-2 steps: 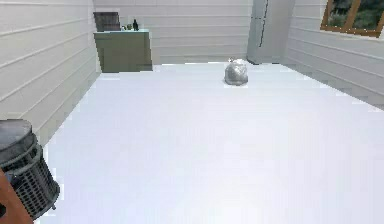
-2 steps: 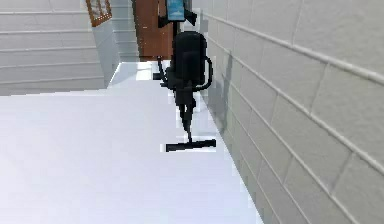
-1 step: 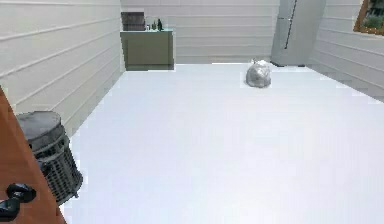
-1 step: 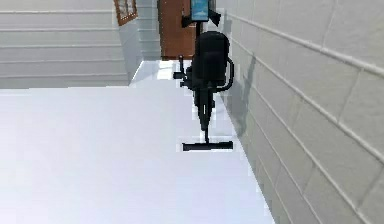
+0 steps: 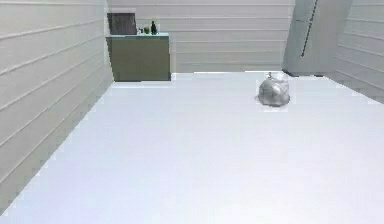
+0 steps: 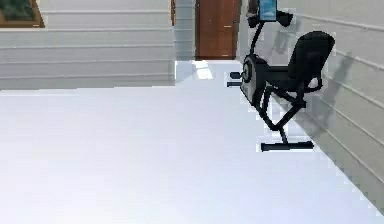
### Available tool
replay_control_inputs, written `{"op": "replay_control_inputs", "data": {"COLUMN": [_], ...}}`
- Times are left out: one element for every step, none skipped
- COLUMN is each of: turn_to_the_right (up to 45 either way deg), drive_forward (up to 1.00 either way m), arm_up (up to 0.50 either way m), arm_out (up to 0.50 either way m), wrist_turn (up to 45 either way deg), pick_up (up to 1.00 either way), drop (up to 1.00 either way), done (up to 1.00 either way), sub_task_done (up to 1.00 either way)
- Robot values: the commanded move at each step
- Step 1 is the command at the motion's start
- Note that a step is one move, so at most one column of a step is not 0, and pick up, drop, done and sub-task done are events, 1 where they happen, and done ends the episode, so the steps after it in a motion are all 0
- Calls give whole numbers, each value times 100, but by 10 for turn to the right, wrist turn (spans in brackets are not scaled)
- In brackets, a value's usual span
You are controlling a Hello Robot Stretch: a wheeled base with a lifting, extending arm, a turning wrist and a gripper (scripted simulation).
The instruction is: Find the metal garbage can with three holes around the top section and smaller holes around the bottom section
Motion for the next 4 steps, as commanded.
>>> {"op": "replay_control_inputs", "data": {"turn_to_the_right": [-330, 0, -450, 0], "drive_forward": [0, 25, 0, 0], "arm_up": [0, 0, 0, 0], "arm_out": [0, 0, 0, 0], "wrist_turn": [0, 0, 0, 0], "pick_up": [0, 0, 0, 0], "drop": [0, 0, 0, 0], "done": [0, 0, 0, 100], "sub_task_done": [0, 0, 0, 0]}}
